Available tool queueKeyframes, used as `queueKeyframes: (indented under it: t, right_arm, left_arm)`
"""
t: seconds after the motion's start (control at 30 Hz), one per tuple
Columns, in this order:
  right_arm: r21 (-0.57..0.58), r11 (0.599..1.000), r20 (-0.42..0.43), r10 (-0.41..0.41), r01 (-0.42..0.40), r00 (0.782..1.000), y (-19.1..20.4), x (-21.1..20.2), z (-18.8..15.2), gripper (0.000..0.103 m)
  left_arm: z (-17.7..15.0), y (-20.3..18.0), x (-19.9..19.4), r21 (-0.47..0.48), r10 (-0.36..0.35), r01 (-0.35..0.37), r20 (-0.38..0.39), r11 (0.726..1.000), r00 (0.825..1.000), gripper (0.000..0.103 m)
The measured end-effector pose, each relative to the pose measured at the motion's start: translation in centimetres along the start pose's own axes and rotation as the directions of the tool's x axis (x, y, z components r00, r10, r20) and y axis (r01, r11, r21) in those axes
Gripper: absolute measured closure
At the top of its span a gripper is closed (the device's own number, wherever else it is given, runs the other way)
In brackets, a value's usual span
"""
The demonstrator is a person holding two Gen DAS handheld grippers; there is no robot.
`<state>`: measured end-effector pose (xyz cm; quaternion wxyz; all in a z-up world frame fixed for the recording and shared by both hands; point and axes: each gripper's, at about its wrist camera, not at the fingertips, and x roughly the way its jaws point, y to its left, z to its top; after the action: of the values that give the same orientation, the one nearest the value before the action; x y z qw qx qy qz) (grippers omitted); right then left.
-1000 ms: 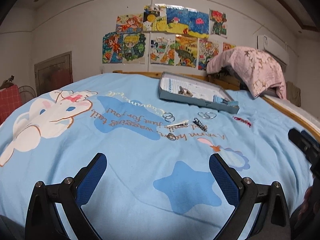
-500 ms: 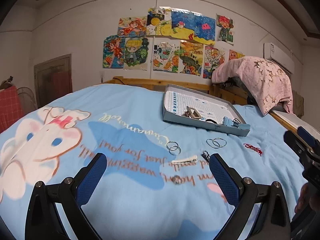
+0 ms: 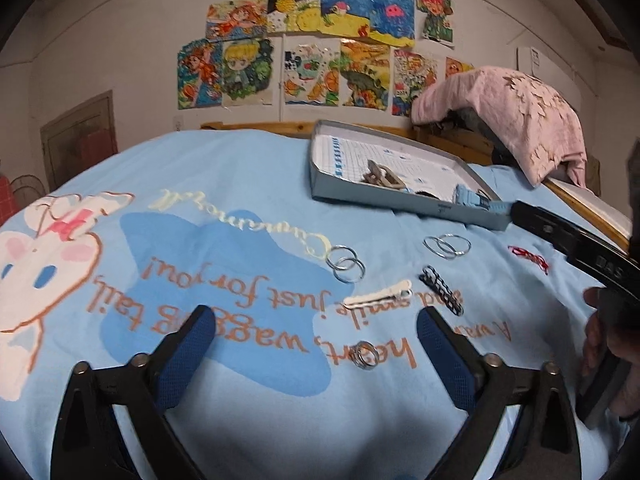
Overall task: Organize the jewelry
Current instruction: 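Grasp a small silver ring with the left tool while the right tool grasps the twisted black-and-white clip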
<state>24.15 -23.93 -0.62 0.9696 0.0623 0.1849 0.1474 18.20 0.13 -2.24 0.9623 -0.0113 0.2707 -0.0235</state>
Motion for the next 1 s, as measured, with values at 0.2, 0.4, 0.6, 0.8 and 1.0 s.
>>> queueKeyframes:
  t: [0.2,0.4,0.6,0.8,1.0]
  right_arm:
    - [-0.024,0.996,-0.080,0.079,-0.081,0.994,0.6,2.2,-1.6,0.035]
    - [-0.050,0.990,-0.162,0.123,-0.133,0.979,1.2,4.0,-2.9,0.054]
    - [-0.039,0.982,-0.221,0.169,-0.182,0.960,1.3,5.3,-3.8,0.055]
    - [-0.056,0.978,-0.252,0.183,-0.203,0.950,2.0,5.8,-4.2,0.063]
    - [-0.080,0.974,-0.287,0.179,-0.210,0.941,2.6,6.4,-4.5,0.071]
  left_arm:
    - [-0.7,-0.1,1.3,0.005,-0.058,0.058,-0.057,0.998,0.997,0.034]
    - [-1.4,-0.4,2.3,0.016,-0.109,0.111,-0.110,0.994,0.988,0.056]
    - [-1.7,-0.3,3.1,0.001,-0.150,0.152,-0.159,0.988,0.976,0.065]
    - [-1.9,-0.4,3.7,-0.004,-0.175,0.178,-0.197,0.984,0.965,0.080]
    - [-2.2,-0.6,4.4,-0.008,-0.180,0.183,-0.235,0.983,0.955,0.083]
